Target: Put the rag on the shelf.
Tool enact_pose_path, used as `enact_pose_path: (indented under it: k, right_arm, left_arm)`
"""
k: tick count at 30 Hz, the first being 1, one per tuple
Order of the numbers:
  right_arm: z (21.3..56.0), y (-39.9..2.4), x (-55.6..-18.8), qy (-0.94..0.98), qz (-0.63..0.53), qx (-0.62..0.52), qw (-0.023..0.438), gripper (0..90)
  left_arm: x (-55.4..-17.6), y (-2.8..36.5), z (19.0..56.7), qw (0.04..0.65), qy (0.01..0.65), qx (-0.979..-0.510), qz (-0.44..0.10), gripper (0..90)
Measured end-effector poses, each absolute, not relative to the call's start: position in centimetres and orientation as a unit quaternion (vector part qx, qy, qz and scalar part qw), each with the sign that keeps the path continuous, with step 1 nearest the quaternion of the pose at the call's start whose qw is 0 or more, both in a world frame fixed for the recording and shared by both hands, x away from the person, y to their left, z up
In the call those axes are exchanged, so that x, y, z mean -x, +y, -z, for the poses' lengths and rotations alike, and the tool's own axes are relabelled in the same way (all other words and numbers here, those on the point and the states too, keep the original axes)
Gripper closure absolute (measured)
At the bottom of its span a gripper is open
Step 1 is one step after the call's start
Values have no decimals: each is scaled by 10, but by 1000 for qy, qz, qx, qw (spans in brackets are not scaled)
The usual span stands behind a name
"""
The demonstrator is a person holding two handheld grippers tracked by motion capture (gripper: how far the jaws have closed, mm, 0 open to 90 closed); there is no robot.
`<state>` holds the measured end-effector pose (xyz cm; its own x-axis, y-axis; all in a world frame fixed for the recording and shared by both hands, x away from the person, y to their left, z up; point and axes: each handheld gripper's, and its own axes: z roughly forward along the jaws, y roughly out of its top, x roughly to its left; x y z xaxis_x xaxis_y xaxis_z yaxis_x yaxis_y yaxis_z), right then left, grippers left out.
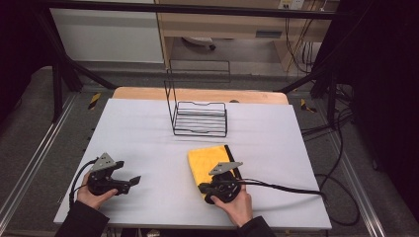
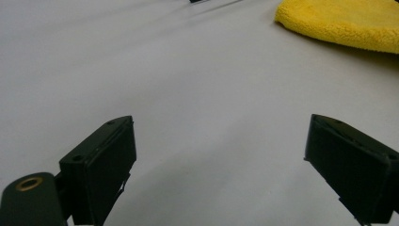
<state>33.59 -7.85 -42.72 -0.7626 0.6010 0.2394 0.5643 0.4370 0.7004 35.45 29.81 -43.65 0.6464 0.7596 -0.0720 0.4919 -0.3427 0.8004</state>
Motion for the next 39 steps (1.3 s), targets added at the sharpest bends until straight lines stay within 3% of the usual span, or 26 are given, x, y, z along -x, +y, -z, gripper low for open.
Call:
enact_pose_path:
  k: [6, 7, 9, 11, 16, 24, 32, 36, 39]
  right_arm:
    - [431, -77, -338, 847, -411, -336, 1, 733]
    - [424, -81, -340, 844, -423, -329, -2, 649]
    - [421, -86, -340, 845, -424, -325, 9, 610]
    - [414, -107, -347, 841, -423, -332, 51, 528]
    - [422, -156, -358, 829, -398, -379, 101, 467]
    - [447, -187, -362, 822, -376, -423, 68, 491]
    - [449, -183, -360, 811, -377, -445, 44, 646]
    - [445, -185, -359, 805, -377, -457, 33, 802]
    - [441, -186, -357, 799, -384, -462, 29, 827]
  left_arm:
    - [-354, 298, 436, 424, 391, -802, -159, 91]
    - [-354, 298, 436, 424, 391, -802, -159, 91]
    - [-354, 298, 436, 424, 391, -801, -158, 91]
    - [-354, 298, 436, 425, 390, -801, -159, 91]
    - [-354, 298, 436, 423, 391, -802, -158, 91]
    - [-354, 296, 437, 421, 391, -803, -158, 89]
    - [-354, 295, 437, 418, 393, -804, -157, 89]
    - [-354, 293, 438, 419, 396, -803, -153, 90]
    - [-353, 290, 439, 420, 397, -802, -149, 90]
